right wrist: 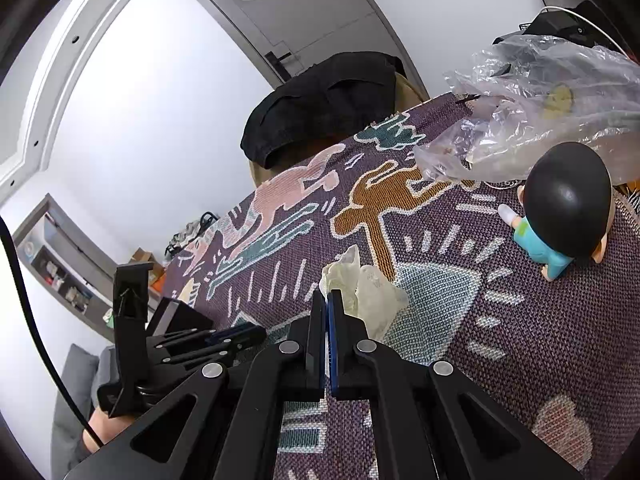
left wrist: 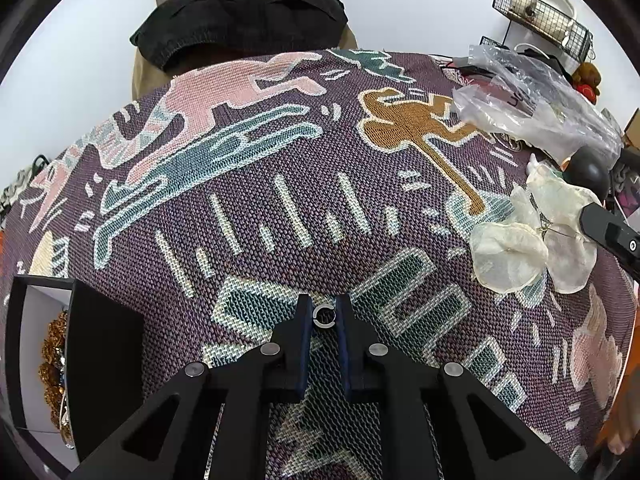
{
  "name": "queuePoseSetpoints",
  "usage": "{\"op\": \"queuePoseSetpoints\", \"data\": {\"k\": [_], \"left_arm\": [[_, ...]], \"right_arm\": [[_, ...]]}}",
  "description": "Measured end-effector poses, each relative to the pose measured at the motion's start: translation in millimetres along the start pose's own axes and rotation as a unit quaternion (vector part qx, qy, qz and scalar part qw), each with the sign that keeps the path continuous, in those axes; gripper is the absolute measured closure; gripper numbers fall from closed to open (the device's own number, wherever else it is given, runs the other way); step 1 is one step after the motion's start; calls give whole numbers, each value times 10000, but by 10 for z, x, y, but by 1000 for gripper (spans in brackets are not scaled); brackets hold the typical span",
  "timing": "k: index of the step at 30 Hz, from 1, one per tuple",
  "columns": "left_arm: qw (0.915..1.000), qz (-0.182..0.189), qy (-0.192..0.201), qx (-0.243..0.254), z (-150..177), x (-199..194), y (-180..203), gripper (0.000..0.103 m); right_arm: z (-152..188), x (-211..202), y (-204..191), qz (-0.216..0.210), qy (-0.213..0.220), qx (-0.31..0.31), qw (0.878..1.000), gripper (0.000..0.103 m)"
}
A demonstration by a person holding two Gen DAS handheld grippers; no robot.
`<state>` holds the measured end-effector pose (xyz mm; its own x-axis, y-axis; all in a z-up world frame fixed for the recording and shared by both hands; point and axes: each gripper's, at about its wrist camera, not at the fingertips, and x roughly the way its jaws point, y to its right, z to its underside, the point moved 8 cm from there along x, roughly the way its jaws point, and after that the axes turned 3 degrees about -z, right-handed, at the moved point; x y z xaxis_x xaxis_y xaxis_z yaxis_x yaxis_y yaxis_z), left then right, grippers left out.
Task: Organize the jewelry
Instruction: 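Carry the cream flower over the black box and open the right gripper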
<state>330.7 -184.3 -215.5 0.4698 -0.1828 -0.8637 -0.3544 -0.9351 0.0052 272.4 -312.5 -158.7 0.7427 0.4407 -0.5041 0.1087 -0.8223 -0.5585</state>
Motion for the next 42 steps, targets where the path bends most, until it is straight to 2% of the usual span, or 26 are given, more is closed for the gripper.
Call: {"op": "queuePoseSetpoints", "data": {"k": [3,10,15,21,31,35,41,42], "left_arm": [[10000,34,24,26,-1,-45,19,91],[9992,71,386,-51,-117,-418,-76,91],[9974,22,702,-137,-193,-777,-259,91],[9954,-112,901,-299,-156,-1054,-571,91],[9927,-264,961,-676,33,-1195,-1064,91],[9904,-207,1051,-869,64,-1216,-1220,90],[9890,-2,833,-1224,163,-1129,-1444,90],[9884,60,813,-1281,187,-1117,-1482,86]], "right_arm": [[-6,7,-29,-21,-2,-12,10000,100],[-66,-58,-217,-101,86,-167,9998,100],[-113,-96,-448,-193,148,-325,9992,100],[-121,-71,-695,-287,138,-487,9983,100],[-68,16,-1177,-470,66,-816,9955,100],[-54,68,-1344,-503,23,-978,9939,100],[-22,172,-1527,-560,-75,-1121,9921,100],[-11,193,-1568,-577,-92,-1157,9916,100]]}}
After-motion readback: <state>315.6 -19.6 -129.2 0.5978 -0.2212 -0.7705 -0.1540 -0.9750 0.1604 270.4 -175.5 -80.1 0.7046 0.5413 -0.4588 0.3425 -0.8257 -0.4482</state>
